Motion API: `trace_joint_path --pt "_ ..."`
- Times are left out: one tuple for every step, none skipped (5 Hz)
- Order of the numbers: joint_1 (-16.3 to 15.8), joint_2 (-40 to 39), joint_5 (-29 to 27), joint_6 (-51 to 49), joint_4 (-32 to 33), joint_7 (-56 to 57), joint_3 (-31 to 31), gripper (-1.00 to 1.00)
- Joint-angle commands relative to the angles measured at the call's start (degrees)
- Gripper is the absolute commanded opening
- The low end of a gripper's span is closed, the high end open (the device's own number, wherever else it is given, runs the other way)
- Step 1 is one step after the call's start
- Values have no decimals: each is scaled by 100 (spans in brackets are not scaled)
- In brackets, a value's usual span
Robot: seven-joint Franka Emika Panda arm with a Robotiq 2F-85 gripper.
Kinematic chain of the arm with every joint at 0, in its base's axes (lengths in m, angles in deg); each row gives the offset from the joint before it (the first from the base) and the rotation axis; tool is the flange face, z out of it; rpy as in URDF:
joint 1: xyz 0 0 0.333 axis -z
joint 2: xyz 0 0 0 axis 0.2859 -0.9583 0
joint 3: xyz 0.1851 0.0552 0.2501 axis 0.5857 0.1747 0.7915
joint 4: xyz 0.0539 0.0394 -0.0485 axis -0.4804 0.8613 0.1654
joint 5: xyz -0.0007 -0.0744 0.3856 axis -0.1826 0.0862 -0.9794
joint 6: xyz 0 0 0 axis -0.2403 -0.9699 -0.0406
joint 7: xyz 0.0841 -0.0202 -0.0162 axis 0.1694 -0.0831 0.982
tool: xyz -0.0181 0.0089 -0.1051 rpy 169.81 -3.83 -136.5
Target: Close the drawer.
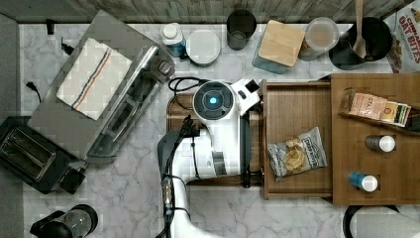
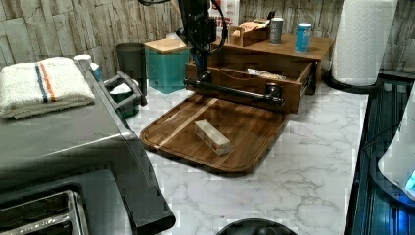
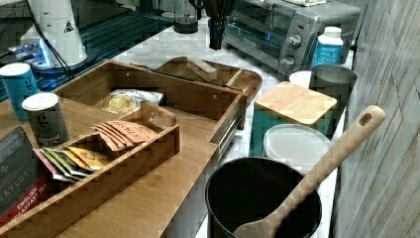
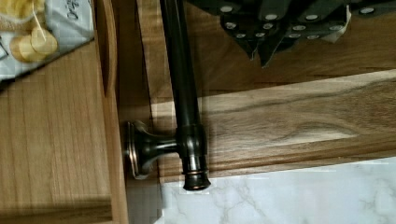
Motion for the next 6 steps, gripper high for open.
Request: trace_joint_path --pt "-62 -236 349 913 477 294 46 -100" --pt "55 -288 -55 960 635 685 67 -100" --pt "24 -391 -76 1349 925 585 69 -100" --pt "-66 -520 122 1770 1180 265 27 -100" --pt "-43 -584 147 1977 1302 342 5 -100" --pt "-37 -491 174 1869 1294 391 -11 -100"
